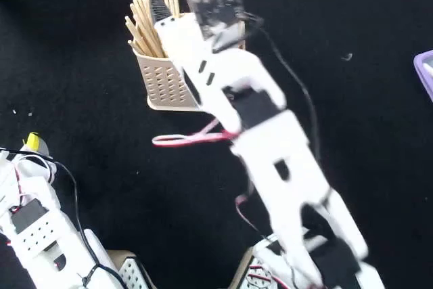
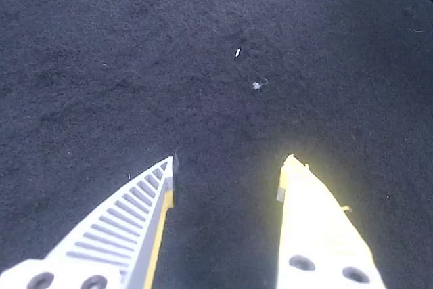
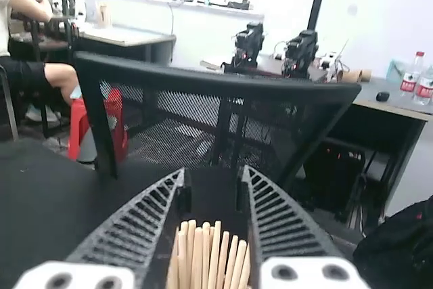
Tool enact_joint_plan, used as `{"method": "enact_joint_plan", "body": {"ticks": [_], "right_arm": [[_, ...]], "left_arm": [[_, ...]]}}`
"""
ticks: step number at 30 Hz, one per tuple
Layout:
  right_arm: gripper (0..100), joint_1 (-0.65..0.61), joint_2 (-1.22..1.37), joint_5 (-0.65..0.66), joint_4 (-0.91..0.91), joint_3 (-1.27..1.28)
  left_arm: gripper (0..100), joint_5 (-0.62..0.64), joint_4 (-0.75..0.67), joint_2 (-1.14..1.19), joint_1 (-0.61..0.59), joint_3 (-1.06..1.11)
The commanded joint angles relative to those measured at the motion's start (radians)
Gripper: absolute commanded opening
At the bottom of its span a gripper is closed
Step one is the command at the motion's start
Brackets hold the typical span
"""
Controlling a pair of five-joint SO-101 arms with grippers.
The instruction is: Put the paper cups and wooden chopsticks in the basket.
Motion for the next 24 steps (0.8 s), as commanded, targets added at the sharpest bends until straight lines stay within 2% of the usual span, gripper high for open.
{"method": "enact_joint_plan", "body": {"ticks": [1, 5, 8, 11, 13, 19, 22, 24], "right_arm": [[11.0, -0.018, -0.217, -0.006, 0.247, -0.062], [9.6, 0.028, -0.386, -0.009, 0.46, -0.061], [0.5, 0.064, -0.466, -0.014, 0.624, -0.061], [1.5, 0.117, -0.522, -0.008, 0.779, -0.061], [1.1, 0.169, -0.549, -0.006, 0.847, -0.061], [1.2, 0.348, -0.613, -0.006, 0.951, 0.07], [1.1, 0.425, -0.713, -0.006, 1.014, 0.163], [1.1, 0.46, -0.812, -0.006, 1.03, 0.229]], "left_arm": [[25, -0.006, -0.008, -0.014, -0.002, -0.015], [24, -0.043, -0.002, -0.025, -0.002, -0.028], [14, -0.091, 0.104, -0.087, 0.007, -0.081], [2, -0.094, 0.229, -0.209, 0.008, -0.136], [5, -0.095, 0.293, -0.315, 0.01, -0.148], [5, -0.098, 0.431, -0.657, 0.021, -0.15], [5, -0.166, 0.445, -0.628, 0.087, -0.174], [5, -0.23, 0.43, -0.598, 0.171, -0.168]]}}
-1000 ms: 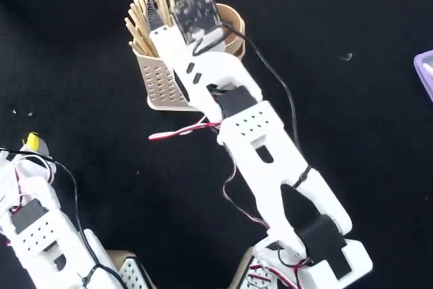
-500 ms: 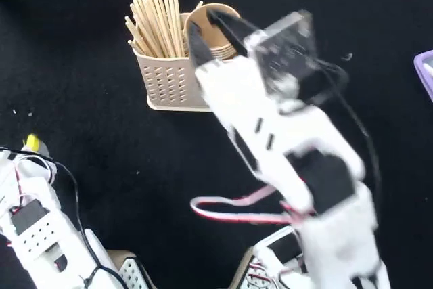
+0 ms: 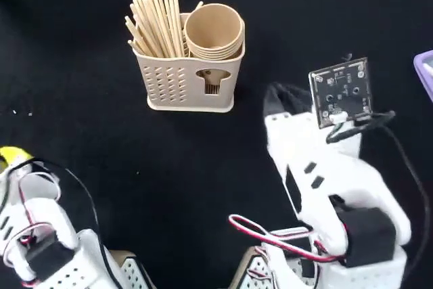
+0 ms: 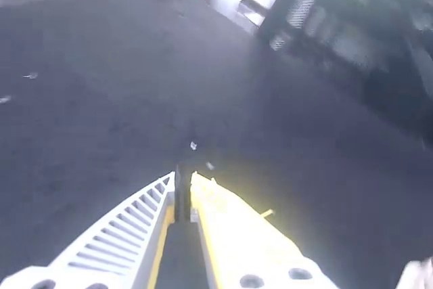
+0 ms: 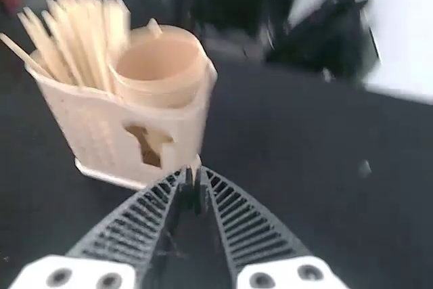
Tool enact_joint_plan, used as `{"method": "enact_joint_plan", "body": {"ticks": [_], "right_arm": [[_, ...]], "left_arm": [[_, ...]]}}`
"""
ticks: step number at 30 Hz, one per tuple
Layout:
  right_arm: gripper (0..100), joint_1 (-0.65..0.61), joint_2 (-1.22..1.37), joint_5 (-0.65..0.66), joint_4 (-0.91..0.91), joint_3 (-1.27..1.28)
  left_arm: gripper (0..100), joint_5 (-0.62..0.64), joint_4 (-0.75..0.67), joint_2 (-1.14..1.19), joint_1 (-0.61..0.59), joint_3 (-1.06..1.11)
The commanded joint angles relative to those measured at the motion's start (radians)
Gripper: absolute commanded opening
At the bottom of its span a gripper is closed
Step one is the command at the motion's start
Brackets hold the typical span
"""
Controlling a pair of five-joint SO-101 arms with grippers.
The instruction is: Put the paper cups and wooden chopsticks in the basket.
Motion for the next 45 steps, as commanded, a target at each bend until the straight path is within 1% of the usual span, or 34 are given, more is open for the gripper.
{"method": "enact_joint_plan", "body": {"ticks": [1, 5, 7, 8, 11, 13, 15, 17, 24, 29, 31, 37, 41, 43, 44, 45], "right_arm": [[1.1, 0.068, -0.171, -0.003, 0.02, 0.104], [1.4, 0.068, -0.384, -0.003, -0.018, 0.341], [1.5, 0.071, -0.49, -0.003, -0.044, 0.479], [1.5, 0.072, -0.542, -0.003, -0.058, 0.547], [1.5, 0.071, -0.714, -0.003, -0.077, 0.72], [1.5, 0.071, -0.766, -0.002, -0.075, 0.777], [1.5, 0.072, -0.736, -0.002, -0.092, 0.825], [1.5, 0.069, -0.722, -0.012, -0.146, 0.883], [1.5, 0.075, -0.746, -0.014, -0.166, 1.089], [1.5, 0.075, -0.748, -0.014, -0.175, 1.211], [1.5, 0.075, -0.748, -0.014, -0.176, 1.264], [1.5, 0.072, -0.748, -0.021, -0.104, 1.282], [1.5, 0.075, -0.748, -0.158, -0.069, 1.28], [1.5, 0.075, -0.748, -0.181, -0.069, 1.28], [1.5, 0.071, -0.748, -0.18, -0.069, 1.28], [1.5, 0.069, -0.748, -0.18, -0.069, 1.28]], "left_arm": [[5, -0.132, -0.014, 0.031, 0.176, -0.047], [5, -0.252, -0.025, 0.005, 0.394, 0.004], [5, -0.31, -0.021, -0.017, 0.466, 0.03], [5, -0.325, -0.021, -0.02, 0.483, 0.039], [5, -0.328, -0.021, -0.02, 0.495, 0.071], [5, -0.328, -0.021, -0.02, 0.498, 0.094], [5, -0.328, -0.021, -0.02, 0.498, 0.12], [5, -0.336, -0.021, -0.02, 0.507, 0.153], [5, -0.339, -0.025, -0.02, 0.605, 0.257], [5, -0.339, -0.023, -0.02, 0.717, 0.357], [5, -0.339, -0.021, -0.018, 0.731, 0.397], [5, -0.336, 0.137, -0.018, 0.719, 0.383], [5, -0.33, 0.201, -0.018, 0.716, 0.386], [5, -0.328, 0.232, -0.018, 0.716, 0.383], [5, -0.307, 0.241, -0.02, 0.716, 0.383], [5, -0.258, 0.245, -0.02, 0.716, 0.386]]}}
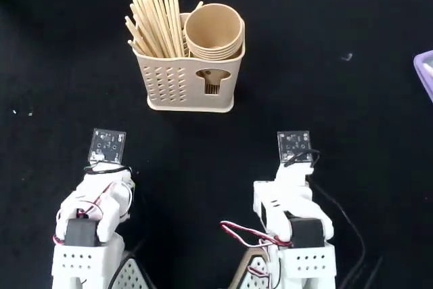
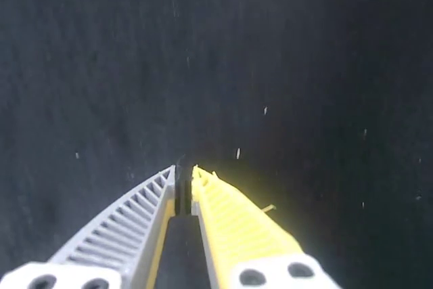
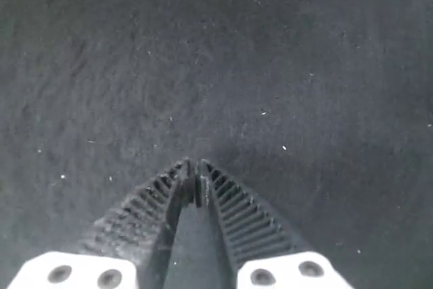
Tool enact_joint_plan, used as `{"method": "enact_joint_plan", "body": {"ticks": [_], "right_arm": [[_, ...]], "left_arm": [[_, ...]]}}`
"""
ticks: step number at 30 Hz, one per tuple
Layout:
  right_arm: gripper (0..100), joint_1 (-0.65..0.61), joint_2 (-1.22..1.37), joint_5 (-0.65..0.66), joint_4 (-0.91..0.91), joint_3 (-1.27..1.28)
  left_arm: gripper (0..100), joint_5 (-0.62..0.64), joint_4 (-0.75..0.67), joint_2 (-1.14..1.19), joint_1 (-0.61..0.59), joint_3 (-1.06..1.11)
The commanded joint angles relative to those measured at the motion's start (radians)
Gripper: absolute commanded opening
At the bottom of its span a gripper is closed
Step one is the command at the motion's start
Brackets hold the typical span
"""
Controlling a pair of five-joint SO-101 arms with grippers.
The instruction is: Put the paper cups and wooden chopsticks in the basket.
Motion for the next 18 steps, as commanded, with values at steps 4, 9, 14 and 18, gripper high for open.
{"method": "enact_joint_plan", "body": {"ticks": [4, 9, 14, 18], "right_arm": [[1.2, 0.009, -0.093, -0.018, 0.006, 0.001], [1.2, 0.012, -0.093, -0.02, 0.006, 0.001], [1.2, 0.014, -0.093, -0.02, 0.006, 0.001], [1.2, 0.014, -0.093, -0.02, 0.006, 0.001]], "left_arm": [[5, 0.308, 0.04, -0.009, -0.002, 0.025], [5, 0.244, 0.107, -0.008, -0.002, 0.025], [5, 0.212, 0.106, -0.008, 0.001, 0.025], [5, 0.213, 0.106, -0.008, 0.001, 0.025]]}}
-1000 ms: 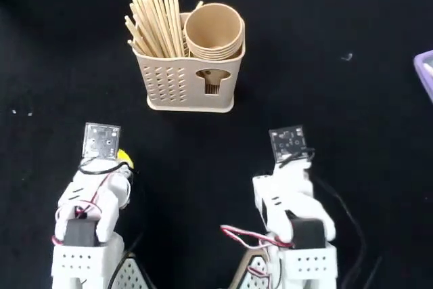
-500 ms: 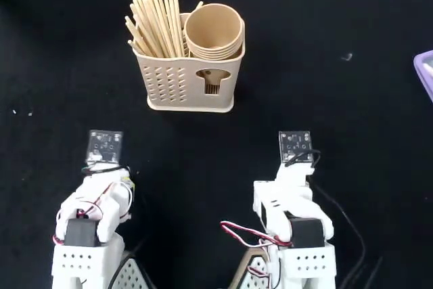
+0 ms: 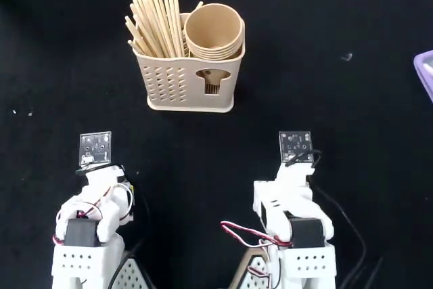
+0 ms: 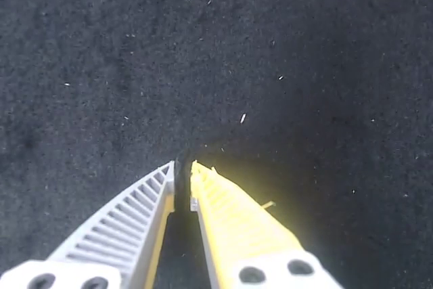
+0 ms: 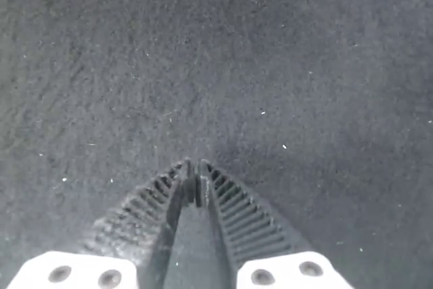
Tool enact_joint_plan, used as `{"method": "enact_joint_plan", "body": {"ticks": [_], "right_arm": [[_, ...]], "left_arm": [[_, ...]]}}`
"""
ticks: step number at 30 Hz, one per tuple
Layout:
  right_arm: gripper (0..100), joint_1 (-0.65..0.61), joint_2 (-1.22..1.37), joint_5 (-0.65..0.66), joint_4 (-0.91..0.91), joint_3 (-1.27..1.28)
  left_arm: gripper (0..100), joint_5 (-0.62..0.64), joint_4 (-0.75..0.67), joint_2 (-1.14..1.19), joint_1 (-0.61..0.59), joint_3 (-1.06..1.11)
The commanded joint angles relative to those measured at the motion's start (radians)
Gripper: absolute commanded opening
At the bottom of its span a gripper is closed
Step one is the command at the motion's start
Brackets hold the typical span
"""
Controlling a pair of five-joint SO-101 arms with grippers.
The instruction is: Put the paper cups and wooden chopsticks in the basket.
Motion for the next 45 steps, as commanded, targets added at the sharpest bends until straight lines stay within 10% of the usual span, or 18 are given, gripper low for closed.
{"method": "enact_joint_plan", "body": {"ticks": [1, 45], "right_arm": [[1.2, 0.014, -0.093, -0.008, 0.005, 0.001], [1.2, 0.014, -0.093, -0.008, 0.005, 0.001]], "left_arm": [[5, -0.009, 0.005, -0.008, 0.001, 0.025], [5, -0.008, 0.005, -0.008, -0.13, 0.025]]}}
